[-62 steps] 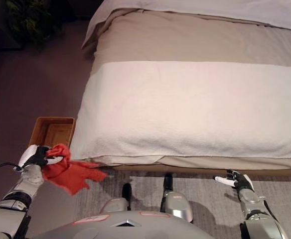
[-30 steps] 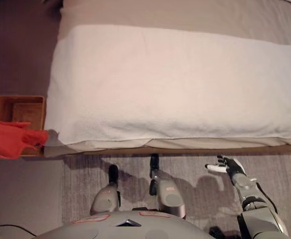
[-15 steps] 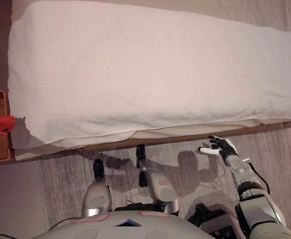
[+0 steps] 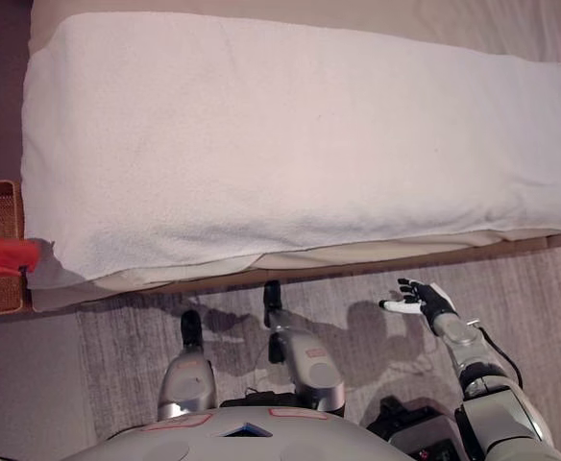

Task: Put the clothes on the bed into the basket.

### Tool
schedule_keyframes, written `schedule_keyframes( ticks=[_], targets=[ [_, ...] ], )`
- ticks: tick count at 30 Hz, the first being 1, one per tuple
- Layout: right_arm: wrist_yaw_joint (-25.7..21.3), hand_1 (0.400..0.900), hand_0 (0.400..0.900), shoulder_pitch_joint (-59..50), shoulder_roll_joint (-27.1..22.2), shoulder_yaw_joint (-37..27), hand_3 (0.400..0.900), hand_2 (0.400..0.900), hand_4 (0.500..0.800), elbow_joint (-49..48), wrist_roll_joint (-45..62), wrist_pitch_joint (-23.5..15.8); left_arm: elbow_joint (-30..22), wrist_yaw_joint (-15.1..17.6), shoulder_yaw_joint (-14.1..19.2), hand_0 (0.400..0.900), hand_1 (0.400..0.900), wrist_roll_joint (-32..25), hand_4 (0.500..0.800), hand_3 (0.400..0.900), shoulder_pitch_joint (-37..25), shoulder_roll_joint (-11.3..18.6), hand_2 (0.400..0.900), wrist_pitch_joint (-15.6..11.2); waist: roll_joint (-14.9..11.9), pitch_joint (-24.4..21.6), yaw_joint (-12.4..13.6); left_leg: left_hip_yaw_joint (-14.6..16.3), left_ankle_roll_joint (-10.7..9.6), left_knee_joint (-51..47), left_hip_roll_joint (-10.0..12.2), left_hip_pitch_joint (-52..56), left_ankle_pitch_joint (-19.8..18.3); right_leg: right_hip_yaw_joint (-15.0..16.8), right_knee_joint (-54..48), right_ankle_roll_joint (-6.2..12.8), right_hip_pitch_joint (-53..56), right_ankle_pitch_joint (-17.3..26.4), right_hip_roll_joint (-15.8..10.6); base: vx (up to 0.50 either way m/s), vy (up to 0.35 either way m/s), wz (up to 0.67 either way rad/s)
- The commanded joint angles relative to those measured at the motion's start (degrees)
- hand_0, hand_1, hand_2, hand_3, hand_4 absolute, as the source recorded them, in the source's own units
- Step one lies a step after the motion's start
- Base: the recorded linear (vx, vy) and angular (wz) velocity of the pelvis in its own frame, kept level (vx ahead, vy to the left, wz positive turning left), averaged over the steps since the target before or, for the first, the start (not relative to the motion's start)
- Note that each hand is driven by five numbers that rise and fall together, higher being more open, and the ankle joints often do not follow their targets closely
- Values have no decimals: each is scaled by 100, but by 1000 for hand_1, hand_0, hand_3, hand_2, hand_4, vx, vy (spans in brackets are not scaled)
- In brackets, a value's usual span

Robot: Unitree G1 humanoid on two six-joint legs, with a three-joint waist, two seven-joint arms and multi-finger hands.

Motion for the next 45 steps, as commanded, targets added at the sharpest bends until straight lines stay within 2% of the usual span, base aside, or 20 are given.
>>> schedule_keyframes(
  ticks=[1, 14, 24, 29, 37, 40, 42, 45],
  targets=[
    [-50, 900, 900, -30, -520, -68, 900, 900, 800, 313, -65, -17, 177, 236, -211, 900, 900, -189, 800, 900, -92, 784, 900, -12, 232, -252, 35, 139, 376, -36, -321, 270, -405, -232, -84, 904, -463, 911, -743, 11, 22, -4],
    [-49, 900, 900, 80, -577, -126, 900, 900, 800, 228, -127, -26, 36, 207, -157, 900, 900, -465, 800, 900, -139, 639, 900, -91, 201, -268, 35, 146, 356, -36, -315, 393, -466, -298, -87, 894, -428, 909, -712, 8, -5, -3],
    [-74, 900, 900, 64, -573, -166, 900, 900, 800, 442, -144, -55, -88, 141, -377, 900, 900, -486, 800, 900, -259, 402, 900, -182, 257, -304, 44, 79, 348, -36, -305, 447, -495, -385, -96, 881, -359, 859, -729, 8, -4, 3],
    [-97, 900, 900, 62, -550, -172, 900, 900, 800, 460, -145, -71, -242, 144, -482, 900, 900, -499, 800, 900, -276, 197, 900, -240, 268, -299, 54, 49, 346, -36, -305, 446, -502, -416, -95, 872, -331, 844, -738, 1, -13, 2],
    [-181, 900, 900, 63, -529, -256, 900, 900, 800, 535, -90, -102, -671, 117, -358, 900, 900, -754, 800, 900, 42, -334, 900, -449, 311, -258, 89, -22, 342, -36, -312, 468, -507, -472, -84, 850, -276, 790, -767, -9, -15, 5],
    [-183, 900, 900, 34, -529, -286, 900, 900, 800, 604, -72, -110, -741, 124, -381, 900, 900, -771, 800, 900, 47, -387, 900, -470, 337, -241, 103, -48, 337, -36, -303, 489, -501, -498, -72, 836, -238, 763, -776, -6, -16, 6],
    [-192, 900, 900, 50, -533, -331, 900, 900, 800, 636, -70, -109, -786, 57, -303, 900, 900, -883, 800, 900, 123, -449, 900, -483, 345, -240, 115, -64, 335, -36, -297, 515, -503, -521, -69, 831, -214, 754, -781, 7, -25, 7],
    [-220, 900, 900, 74, -581, -395, 900, 900, 800, 663, -71, -95, -1138, -125, -215, 900, 900, -1108, 800, 900, 392, -731, 900, -579, 390, -261, 120, -109, 334, -36, -295, 540, -503, -553, -65, 809, -177, 729, -788, 14, -15, 8]
  ],
)
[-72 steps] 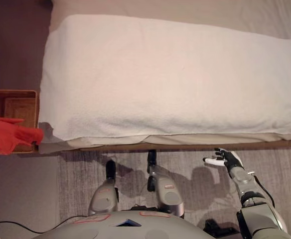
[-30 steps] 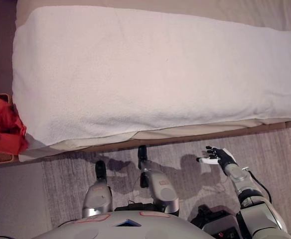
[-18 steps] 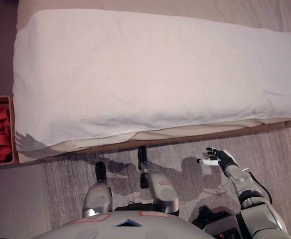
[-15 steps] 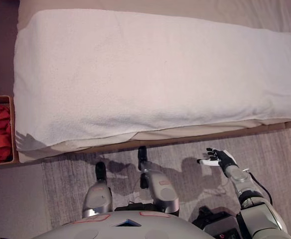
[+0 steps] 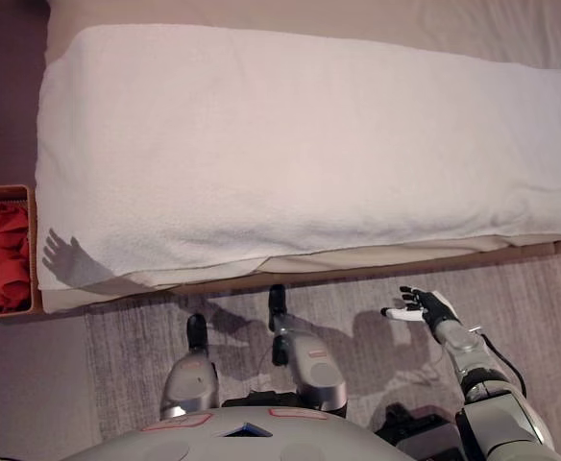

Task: Put the clothes on the bed into the basket.

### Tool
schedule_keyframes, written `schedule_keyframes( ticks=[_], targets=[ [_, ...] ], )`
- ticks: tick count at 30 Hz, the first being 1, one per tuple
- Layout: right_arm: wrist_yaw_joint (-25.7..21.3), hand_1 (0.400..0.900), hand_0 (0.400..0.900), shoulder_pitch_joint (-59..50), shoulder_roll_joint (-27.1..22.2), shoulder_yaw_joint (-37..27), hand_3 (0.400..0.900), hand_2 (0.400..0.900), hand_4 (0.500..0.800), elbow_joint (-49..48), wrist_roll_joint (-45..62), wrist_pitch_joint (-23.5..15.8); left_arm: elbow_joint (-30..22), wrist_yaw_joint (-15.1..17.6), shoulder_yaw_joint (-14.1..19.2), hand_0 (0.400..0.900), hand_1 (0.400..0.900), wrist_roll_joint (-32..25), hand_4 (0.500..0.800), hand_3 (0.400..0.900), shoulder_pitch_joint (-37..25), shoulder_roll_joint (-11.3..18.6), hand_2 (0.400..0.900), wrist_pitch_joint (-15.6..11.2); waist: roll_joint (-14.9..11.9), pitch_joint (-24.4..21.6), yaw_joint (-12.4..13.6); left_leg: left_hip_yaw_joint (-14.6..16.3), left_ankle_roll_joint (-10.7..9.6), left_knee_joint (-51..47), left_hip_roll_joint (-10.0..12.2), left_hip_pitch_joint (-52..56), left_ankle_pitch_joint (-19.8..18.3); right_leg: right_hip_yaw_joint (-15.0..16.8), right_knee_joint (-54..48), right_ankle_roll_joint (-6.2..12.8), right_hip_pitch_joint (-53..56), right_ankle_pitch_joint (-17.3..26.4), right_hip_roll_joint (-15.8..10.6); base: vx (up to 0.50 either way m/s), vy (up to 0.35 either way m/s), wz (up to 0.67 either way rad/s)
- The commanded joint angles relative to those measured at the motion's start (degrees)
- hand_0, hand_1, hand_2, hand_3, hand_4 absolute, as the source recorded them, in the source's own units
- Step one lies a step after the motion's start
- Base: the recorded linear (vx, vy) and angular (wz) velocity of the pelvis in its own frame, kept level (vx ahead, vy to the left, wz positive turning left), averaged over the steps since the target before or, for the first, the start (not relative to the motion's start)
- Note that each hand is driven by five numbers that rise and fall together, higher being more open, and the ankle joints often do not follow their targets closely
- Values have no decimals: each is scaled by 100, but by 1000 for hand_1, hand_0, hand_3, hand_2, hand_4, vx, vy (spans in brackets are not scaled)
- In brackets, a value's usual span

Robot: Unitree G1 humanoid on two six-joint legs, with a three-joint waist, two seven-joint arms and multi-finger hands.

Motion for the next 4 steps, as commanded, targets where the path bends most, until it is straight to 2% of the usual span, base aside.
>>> schedule_keyframes(
  ticks=[1, 4],
  targets=[
    [-237, 900, 900, -18, -596, -270, 900, 900, 800, 508, 49, -71, -425, 18, 0, 900, 900, -414, 800, 900, 251, -55, 900, -353, 257, -264, 115, 7, 300, -37, -261, 388, -523, -410, -75, 809, -384, 712, -716, 18, 1, 6],
    [-236, 900, 900, 38, -632, -363, 900, 900, 800, 537, 24, -70, -859, -33, 35, 900, 900, -556, 800, 900, 423, -232, 900, -397, 304, -307, 115, -29, 295, -37, -257, 414, -525, -433, -70, 795, -340, 674, -737, 16, 3, 6]
  ],
)
